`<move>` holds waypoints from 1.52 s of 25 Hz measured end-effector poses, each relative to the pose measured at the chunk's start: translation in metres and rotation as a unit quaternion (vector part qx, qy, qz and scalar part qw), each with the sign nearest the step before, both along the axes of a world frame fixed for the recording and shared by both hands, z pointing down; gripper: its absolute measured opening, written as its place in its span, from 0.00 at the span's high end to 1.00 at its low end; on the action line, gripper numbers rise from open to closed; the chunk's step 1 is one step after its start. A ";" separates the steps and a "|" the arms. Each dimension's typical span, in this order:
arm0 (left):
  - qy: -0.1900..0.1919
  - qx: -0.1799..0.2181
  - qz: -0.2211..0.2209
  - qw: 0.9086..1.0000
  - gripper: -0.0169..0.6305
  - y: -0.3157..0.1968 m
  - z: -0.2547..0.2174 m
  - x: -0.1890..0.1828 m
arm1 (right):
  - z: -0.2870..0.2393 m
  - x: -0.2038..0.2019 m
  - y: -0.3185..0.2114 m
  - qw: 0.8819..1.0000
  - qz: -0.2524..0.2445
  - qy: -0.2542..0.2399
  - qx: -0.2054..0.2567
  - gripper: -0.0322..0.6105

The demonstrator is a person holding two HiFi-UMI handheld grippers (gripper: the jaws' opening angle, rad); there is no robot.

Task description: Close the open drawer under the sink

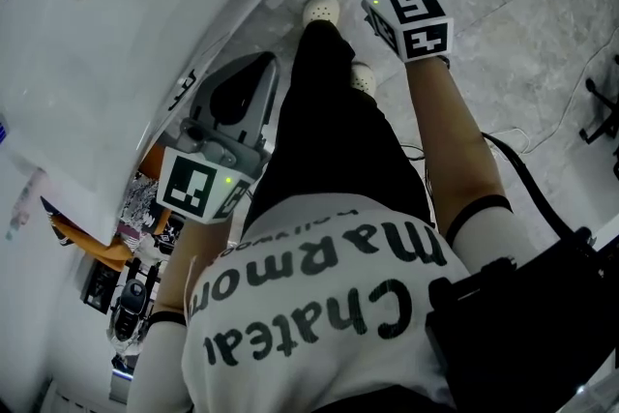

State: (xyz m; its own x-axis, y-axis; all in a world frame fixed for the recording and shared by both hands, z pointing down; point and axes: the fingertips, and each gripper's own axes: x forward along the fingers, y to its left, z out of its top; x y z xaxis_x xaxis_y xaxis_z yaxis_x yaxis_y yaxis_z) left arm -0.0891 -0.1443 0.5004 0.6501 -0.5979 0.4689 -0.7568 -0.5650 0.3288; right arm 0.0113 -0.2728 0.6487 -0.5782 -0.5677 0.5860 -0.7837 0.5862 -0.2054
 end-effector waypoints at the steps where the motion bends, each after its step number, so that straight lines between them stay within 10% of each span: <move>1: 0.000 0.001 -0.001 1.000 0.96 0.000 -0.001 -0.001 | 0.000 -0.001 0.000 1.000 0.001 0.000 -0.002 0.83; 38: 0.004 -0.014 -0.032 0.999 0.96 0.019 0.012 -0.026 | 0.003 -0.020 -0.027 0.999 0.023 0.033 -0.017 0.85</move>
State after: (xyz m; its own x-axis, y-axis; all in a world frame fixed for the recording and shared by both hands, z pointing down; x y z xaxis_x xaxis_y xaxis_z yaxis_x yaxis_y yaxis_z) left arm -0.1150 -0.1254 0.5125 0.6148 -0.6257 0.4801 -0.7883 -0.5059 0.3502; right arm -0.0088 -0.3001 0.6519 -0.5106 -0.5725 0.6415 -0.8226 0.5423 -0.1708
